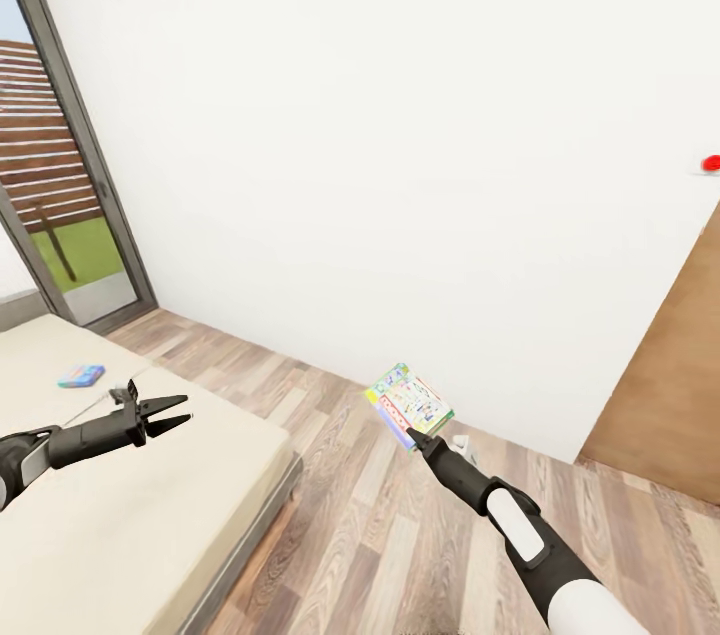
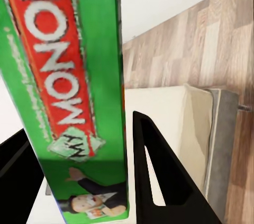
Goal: Put all the toys in the child's room - the three board games (two on the bed and one on the table), the two jigsaw puzzles on the table, and the tennis ball on the table - inside the toy box on the table in the child's room.
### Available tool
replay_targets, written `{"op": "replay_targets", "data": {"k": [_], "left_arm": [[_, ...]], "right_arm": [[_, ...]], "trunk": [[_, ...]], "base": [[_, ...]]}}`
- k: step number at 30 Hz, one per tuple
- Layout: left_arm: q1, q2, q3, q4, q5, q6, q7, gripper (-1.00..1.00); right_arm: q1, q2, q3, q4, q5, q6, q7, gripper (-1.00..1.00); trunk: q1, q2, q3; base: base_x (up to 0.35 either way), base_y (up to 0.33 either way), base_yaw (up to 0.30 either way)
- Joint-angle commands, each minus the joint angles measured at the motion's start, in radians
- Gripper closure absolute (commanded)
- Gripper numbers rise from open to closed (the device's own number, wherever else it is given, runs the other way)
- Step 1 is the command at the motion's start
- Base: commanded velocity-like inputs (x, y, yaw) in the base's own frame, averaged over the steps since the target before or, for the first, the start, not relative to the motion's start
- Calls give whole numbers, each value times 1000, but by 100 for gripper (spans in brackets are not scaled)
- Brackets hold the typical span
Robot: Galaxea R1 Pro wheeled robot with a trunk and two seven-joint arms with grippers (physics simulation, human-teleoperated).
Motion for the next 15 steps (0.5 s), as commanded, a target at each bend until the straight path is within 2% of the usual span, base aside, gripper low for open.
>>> {"op": "replay_targets", "data": {"k": [1,15], "left_arm": [[-1,0,7,0,-7,11,-5,-100],[-1,0,7,0,-7,11,-4,-100]], "right_arm": [[-1,-1,3,0,-11,4,0,100],[-1,0,3,0,-11,4,0,100]], "trunk": [[1,-2,-2],[1,-2,-2]], "base": [[0,0,-279],[0,0,-279]]}}
